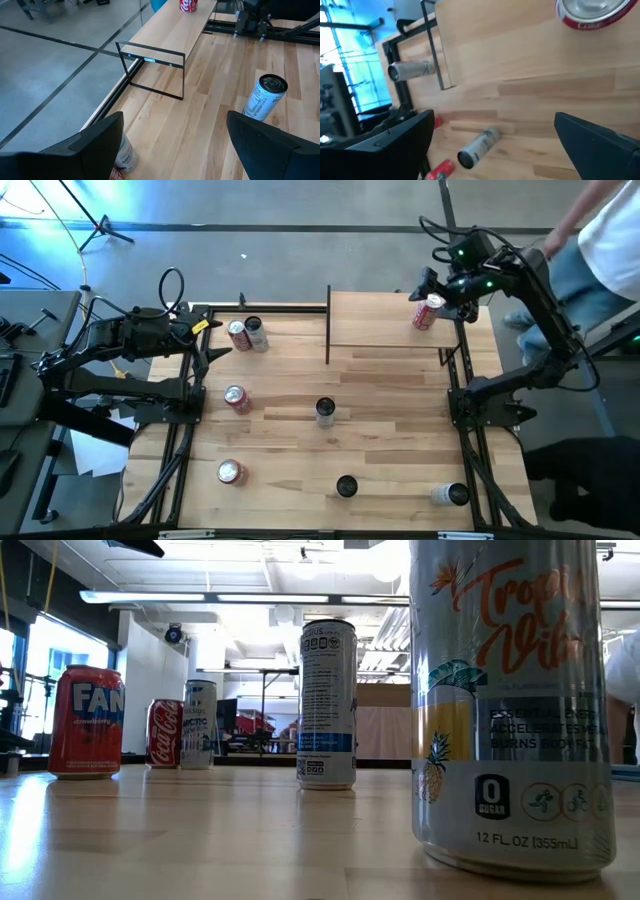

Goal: Place canned beverage on shelf
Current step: Put the red soda can on the shelf

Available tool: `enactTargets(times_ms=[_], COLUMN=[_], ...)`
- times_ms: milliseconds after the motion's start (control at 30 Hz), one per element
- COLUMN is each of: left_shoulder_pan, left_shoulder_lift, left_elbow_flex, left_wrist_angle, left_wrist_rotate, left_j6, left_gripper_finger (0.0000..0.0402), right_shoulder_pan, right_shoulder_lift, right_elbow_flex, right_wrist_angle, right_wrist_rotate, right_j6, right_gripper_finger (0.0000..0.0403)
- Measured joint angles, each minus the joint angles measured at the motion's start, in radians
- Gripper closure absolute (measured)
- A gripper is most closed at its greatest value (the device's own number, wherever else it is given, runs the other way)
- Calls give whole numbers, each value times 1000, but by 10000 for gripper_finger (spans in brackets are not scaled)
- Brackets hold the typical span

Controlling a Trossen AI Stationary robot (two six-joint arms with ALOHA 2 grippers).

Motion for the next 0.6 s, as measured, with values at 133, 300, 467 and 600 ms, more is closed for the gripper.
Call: enactTargets(times_ms=[133,300,467,600], left_shoulder_pan=[0,0,0,0], left_shoulder_lift=[0,0,0,0], left_elbow_flex=[0,0,0,0], left_wrist_angle=[0,0,0,0], left_wrist_rotate=[0,0,0,0], left_j6=[0,0,0,0], left_gripper_finger=[67,67,67,67], right_shoulder_pan=[4,22,26,22], right_shoulder_lift=[-4,-17,-18,-21], right_elbow_flex=[0,0,0,-29], right_wrist_angle=[0,0,0,1], right_wrist_rotate=[39,248,442,604], right_j6=[-121,-332,-549,-629], right_gripper_finger=[3,3,3,3])
